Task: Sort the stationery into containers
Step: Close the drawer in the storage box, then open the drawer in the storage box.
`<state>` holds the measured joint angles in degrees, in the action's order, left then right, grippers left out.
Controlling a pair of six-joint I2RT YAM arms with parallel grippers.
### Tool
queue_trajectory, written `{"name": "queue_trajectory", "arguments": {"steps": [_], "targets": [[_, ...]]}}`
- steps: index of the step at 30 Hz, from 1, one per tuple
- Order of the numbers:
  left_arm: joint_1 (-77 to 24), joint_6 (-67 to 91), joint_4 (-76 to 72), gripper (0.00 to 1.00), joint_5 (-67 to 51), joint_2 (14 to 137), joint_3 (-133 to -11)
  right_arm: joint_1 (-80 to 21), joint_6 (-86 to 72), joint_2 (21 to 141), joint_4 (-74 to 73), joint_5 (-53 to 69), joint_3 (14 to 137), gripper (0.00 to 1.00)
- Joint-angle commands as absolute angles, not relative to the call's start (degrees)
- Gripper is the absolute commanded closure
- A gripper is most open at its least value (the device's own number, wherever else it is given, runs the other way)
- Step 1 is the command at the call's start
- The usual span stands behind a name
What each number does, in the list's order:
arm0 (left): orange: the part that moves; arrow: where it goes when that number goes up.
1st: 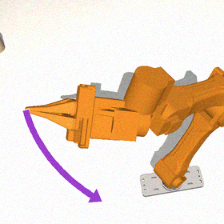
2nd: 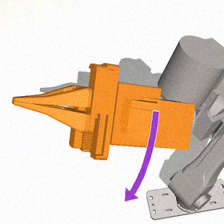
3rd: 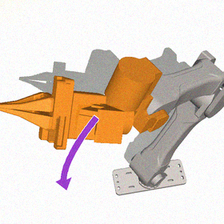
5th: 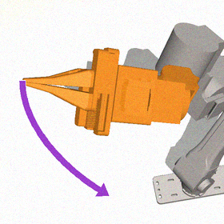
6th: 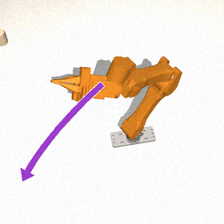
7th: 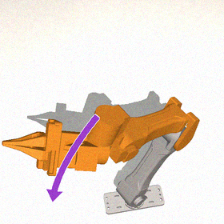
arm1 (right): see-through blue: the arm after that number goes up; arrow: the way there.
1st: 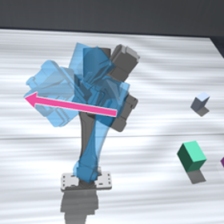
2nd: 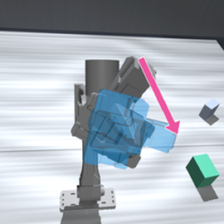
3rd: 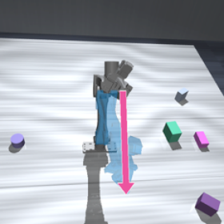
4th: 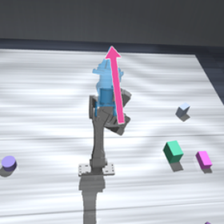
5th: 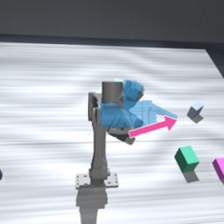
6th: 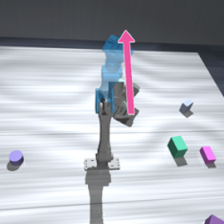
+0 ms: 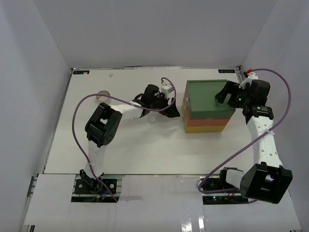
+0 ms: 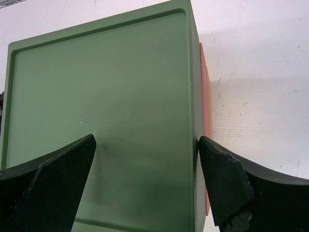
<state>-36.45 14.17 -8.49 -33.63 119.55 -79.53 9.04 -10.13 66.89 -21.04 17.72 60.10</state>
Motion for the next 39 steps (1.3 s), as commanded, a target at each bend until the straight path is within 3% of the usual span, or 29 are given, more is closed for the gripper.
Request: {"name": "queue_trajectory", "arguments": {"steps": [1, 8, 16, 39], "targets": [[-34.46, 18.01, -10.28, 0.15, -33.75, 113.21, -76.39, 8.96, -10.46, 64.95, -19.86, 17.75, 60.47, 0.07], [-34.28, 30.56, -13.62, 0.16, -36.9, 114.96, -73.39, 8.96, -10.37, 64.51, -19.78, 18.28, 60.47, 0.07], [-34.8, 60.26, -33.04, 0.19, -39.99, 118.65, -66.45, 8.96, -10.46, 63.55, -19.78, 18.9, 60.29, 0.07], [-37.27, 67.06, -51.06, 0.44, -32.43, 127.62, -65.83, 8.96, -9.76, 62.49, -19.42, 19.6, 59.94, 0.07]]}}
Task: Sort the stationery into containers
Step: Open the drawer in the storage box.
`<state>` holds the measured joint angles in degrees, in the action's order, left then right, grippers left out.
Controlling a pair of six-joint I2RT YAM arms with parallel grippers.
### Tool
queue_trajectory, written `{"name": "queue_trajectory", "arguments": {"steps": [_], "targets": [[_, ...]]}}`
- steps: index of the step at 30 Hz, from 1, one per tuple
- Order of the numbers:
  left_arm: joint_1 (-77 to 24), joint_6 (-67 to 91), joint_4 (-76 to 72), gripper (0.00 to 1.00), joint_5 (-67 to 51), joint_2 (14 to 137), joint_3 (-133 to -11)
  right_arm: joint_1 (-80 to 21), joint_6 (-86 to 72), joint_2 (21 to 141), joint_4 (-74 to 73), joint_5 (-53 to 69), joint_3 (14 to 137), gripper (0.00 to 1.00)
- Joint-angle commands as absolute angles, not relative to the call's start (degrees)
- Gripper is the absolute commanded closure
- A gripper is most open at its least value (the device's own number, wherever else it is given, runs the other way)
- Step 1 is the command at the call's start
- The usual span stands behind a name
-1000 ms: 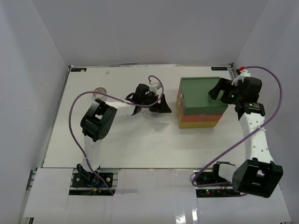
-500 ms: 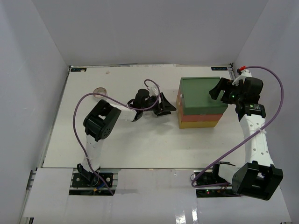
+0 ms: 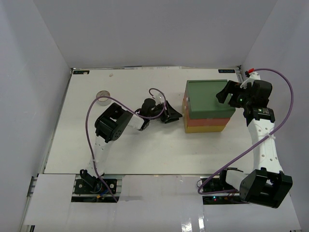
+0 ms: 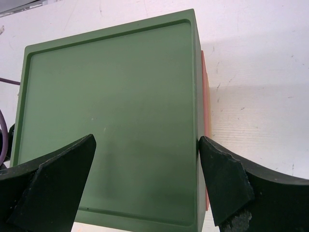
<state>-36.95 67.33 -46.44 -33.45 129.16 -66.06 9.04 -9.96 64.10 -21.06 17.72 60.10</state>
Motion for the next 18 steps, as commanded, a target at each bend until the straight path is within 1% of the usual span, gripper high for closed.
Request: {"name": "queue_trajectory", "arguments": {"steps": [1, 8, 18], "targets": [[-37.27, 66.71, -51.5, 0.44, -32.26, 127.7, -65.92, 8.96, -9.84, 62.49, -19.42, 19.6, 59.94, 0.07], [-37.7, 67.15, -55.01, 0.44, -33.13, 130.43, -67.32, 8.96, -9.84, 62.14, -19.42, 19.42, 60.03, 0.07], [-37.88, 65.84, -55.72, 0.43, -34.1, 132.63, -69.6, 8.96, -9.76, 62.05, -19.07, 19.69, 59.68, 0.07]]}}
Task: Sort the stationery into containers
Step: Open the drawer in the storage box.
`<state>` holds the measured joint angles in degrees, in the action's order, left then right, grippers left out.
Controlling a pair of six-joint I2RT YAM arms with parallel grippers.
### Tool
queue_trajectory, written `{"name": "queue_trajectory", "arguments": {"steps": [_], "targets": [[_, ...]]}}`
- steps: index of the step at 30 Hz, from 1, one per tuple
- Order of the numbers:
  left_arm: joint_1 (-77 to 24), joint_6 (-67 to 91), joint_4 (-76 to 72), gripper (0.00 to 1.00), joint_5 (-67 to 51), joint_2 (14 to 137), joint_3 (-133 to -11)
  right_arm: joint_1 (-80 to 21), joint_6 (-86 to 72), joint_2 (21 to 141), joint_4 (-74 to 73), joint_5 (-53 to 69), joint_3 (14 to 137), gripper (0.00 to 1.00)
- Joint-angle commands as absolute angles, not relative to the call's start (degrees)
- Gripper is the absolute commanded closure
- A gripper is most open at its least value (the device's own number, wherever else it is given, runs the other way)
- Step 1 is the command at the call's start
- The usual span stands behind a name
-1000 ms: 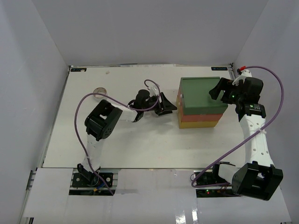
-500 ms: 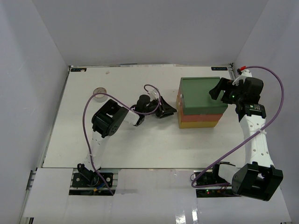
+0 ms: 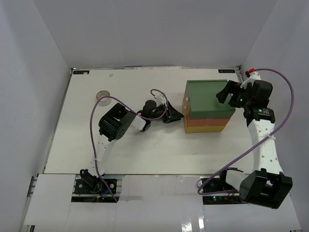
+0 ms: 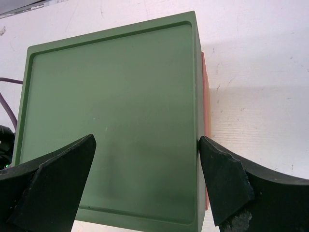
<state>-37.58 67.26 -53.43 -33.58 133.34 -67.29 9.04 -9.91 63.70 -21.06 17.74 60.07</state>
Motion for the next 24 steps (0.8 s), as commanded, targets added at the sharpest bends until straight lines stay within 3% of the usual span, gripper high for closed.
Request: {"name": "queue_trajectory", "arguments": {"steps": [1, 24], "targets": [[-37.97, 65.57, -55.72, 0.43, -34.1, 132.89, -69.96, 8.96, -9.84, 62.05, -19.07, 19.69, 59.76, 0.07], [-38.58, 65.04, -57.92, 0.48, -36.91, 134.82, -72.69, 8.96, -9.76, 61.88, -18.9, 19.6, 59.5, 0.07]]}}
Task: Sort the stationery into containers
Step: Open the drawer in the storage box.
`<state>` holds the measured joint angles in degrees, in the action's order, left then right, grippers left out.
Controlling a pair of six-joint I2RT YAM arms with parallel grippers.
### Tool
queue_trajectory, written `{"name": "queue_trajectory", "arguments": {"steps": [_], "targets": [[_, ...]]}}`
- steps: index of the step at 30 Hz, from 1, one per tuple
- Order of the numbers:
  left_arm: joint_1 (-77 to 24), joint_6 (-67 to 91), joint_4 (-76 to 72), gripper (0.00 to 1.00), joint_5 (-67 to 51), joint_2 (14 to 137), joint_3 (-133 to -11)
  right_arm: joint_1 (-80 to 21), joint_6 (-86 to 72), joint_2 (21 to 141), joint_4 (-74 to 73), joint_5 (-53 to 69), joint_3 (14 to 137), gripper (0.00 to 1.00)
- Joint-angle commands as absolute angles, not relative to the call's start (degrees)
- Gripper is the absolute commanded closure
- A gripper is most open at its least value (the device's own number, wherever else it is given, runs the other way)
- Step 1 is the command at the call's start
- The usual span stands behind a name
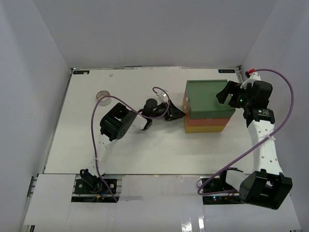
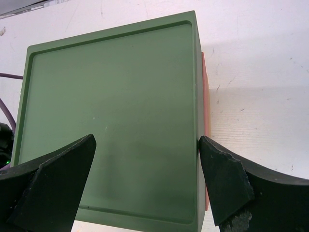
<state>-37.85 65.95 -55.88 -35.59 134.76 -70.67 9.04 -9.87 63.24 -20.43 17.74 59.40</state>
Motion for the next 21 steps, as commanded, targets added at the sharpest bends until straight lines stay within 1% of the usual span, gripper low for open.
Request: {"name": "queue_trajectory", "arguments": {"steps": [1, 5, 8, 11, 21], "targets": [[-38.67, 65.04, -58.18, 0.49, -36.83, 134.91, -72.69, 8.96, -9.84, 61.79, -18.9, 19.6, 59.5, 0.07], [-38.67, 65.13, -58.36, 0.52, -36.91, 135.35, -73.3, 8.88, -9.76, 61.87, -18.9, 19.42, 59.41, 0.07], [-38.67, 65.04, -58.45, 0.56, -36.83, 135.35, -73.39, 8.96, -9.76, 61.96, -18.9, 19.42, 59.33, 0.07], [-38.67, 64.51, -58.27, 0.65, -36.83, 135.18, -73.3, 8.88, -9.76, 61.87, -18.72, 19.42, 59.15, 0.07], [-38.67, 63.72, -58.98, 0.84, -36.39, 134.12, -71.37, 8.96, -9.58, 61.44, -18.72, 18.37, 58.8, 0.07]]}}
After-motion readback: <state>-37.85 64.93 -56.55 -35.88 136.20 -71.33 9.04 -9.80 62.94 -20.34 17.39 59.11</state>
